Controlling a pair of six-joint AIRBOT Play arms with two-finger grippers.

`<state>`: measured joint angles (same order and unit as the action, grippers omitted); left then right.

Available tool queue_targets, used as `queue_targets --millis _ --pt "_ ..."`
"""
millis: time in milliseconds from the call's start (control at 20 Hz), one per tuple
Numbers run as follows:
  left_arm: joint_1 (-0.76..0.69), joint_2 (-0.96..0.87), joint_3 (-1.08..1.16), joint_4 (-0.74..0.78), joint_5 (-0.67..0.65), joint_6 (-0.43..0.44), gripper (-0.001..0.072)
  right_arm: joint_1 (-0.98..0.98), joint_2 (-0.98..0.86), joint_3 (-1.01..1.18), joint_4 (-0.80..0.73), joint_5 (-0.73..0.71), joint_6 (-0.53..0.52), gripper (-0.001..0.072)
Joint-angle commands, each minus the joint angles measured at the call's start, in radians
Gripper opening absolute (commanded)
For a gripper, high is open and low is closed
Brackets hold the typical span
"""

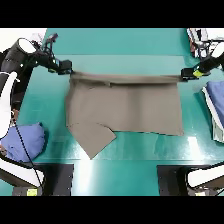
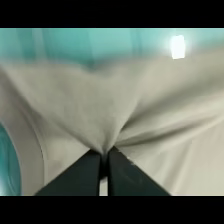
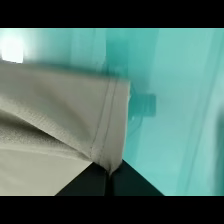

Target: Fold the shirts.

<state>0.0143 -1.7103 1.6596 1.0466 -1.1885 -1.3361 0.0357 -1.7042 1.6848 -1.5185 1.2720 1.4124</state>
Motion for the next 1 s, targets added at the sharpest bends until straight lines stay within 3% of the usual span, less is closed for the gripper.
queue_targets --millis 0,200,250,300,350,650,950 --pt "0.0 -0.001 -0.11 0.006 -0.056 0.005 0.0023 0.0 0.051 -0.169 0.007 -0.068 0.001 0.0013" --pt "0.0 -0.001 -0.228 0.03 0.02 -0.035 0.0035 0.0 0.062 -0.247 0.062 -0.075 0.001 0.0017" --pt "0.0 -0.001 -0.23 0.053 0.021 -0.072 0.0302 0.0 0.063 -0.245 0.088 -0.068 0.001 0.0105" --pt "0.0 0.0 -0.227 0.066 0.014 -0.103 0.0505 0.0 0.063 -0.235 0.11 -0.058 0.001 0.036" --pt "0.001 0.001 -0.22 0.08 -0.013 -0.108 0.0498 0.0 0.063 -0.219 0.122 -0.037 0.001 0.0448" --pt "0.009 0.203 -0.276 0.238 -0.14 -0.135 0.05 -0.016 0.239 -0.291 0.119 0.061 0.0 0.0446" --pt "0.006 0.574 -0.747 0.206 -0.079 -0.24 0.05 -0.022 0.493 -0.549 0.158 0.02 -0.005 0.0446"
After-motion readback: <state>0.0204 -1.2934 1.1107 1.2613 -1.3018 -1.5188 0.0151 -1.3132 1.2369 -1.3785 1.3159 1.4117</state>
